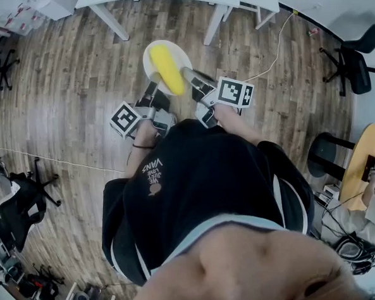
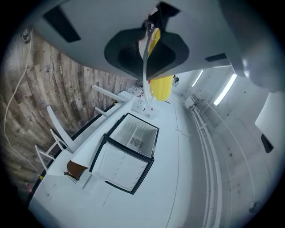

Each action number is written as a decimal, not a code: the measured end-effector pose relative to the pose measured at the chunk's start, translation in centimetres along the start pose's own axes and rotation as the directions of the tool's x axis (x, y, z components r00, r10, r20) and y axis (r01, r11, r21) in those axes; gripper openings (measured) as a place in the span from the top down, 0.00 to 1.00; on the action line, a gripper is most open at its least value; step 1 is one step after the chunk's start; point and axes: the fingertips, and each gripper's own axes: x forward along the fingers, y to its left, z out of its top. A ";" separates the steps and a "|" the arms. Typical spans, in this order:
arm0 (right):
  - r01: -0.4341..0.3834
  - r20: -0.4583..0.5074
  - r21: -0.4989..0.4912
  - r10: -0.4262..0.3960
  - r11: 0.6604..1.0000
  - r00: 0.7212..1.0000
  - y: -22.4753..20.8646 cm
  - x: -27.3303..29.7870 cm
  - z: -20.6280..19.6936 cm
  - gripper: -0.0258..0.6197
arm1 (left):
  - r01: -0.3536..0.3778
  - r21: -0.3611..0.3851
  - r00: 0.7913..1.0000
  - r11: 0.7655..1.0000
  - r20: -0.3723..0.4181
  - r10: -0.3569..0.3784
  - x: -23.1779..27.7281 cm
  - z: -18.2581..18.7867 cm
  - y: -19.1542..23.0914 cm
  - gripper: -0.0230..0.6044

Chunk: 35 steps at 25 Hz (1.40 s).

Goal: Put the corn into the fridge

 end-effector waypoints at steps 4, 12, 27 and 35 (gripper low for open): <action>0.000 0.005 -0.006 0.000 1.000 1.000 0.0 0.4 0.0 0.92 | 0.008 0.004 1.000 1.000 -0.005 -0.008 0.0 0.4 0.1 0.89; 0.006 0.025 -0.009 -0.006 1.000 1.000 0.6 2.8 -0.1 0.92 | 0.022 -0.007 0.999 1.000 -0.023 -0.022 0.2 3.0 0.7 0.89; 0.006 0.103 0.015 -0.008 1.000 0.995 1.7 7.2 -0.2 0.91 | 0.032 -0.033 0.995 0.999 -0.096 -0.035 0.3 7.6 2.1 0.89; 0.006 0.109 0.017 -0.008 1.000 0.994 2.2 8.4 -0.1 0.91 | 0.030 -0.038 0.993 0.999 -0.110 -0.034 0.2 9.0 2.4 0.89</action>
